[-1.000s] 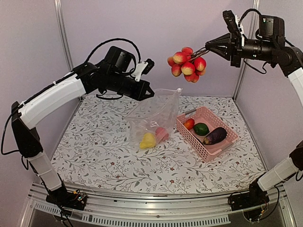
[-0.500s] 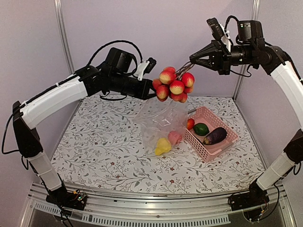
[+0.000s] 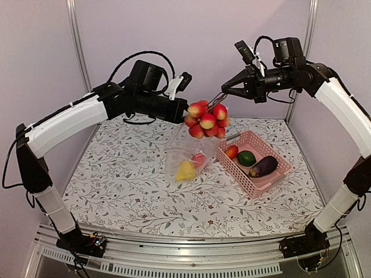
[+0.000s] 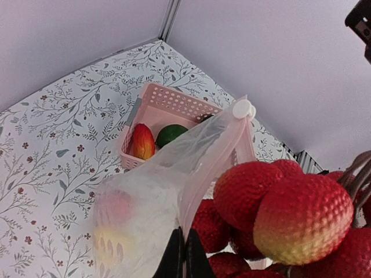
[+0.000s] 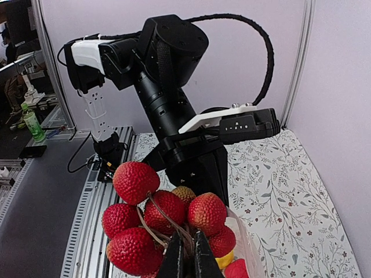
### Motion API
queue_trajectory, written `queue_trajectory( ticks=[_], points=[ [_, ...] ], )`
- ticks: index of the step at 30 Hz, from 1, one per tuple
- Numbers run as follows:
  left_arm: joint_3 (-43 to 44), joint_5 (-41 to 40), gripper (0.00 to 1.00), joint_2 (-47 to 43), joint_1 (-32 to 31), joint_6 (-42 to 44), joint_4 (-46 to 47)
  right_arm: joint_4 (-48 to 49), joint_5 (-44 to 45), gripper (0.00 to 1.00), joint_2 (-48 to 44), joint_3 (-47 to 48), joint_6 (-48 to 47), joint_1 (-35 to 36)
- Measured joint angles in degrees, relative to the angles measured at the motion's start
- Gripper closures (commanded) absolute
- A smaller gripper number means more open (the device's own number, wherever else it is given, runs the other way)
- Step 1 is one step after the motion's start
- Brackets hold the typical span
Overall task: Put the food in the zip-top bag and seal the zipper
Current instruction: Place the fake fruit in the zipper food storage bag.
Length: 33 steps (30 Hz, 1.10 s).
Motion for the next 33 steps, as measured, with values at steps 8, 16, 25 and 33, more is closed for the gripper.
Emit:
queue_trajectory(
  ticks=[8, 16, 25, 33],
  points=[
    [-1.46, -0.24, 1.0, -0.2, 0.0, 0.0, 0.81, -0.15, 8.11, 1.0, 0.42, -3.54, 0.39, 3.26],
    [-1.55, -0.55, 1.0, -0.2, 0.0, 0.0, 1.07, -1.55, 17.2, 1.0, 3.08, -4.52, -0.7, 8.92],
    [-1.73, -0.63, 1.0, -0.2, 0.02, 0.0, 1.07, -0.07, 30.49, 1.0, 5.81, -5.62, -0.57, 11.19],
    [-2.34, -1.03, 1.0, -0.22, 0.35, 0.0, 1.22, 0.98, 36.92, 0.48, 6.34, -5.44, 1.75, 11.76]
  ],
)
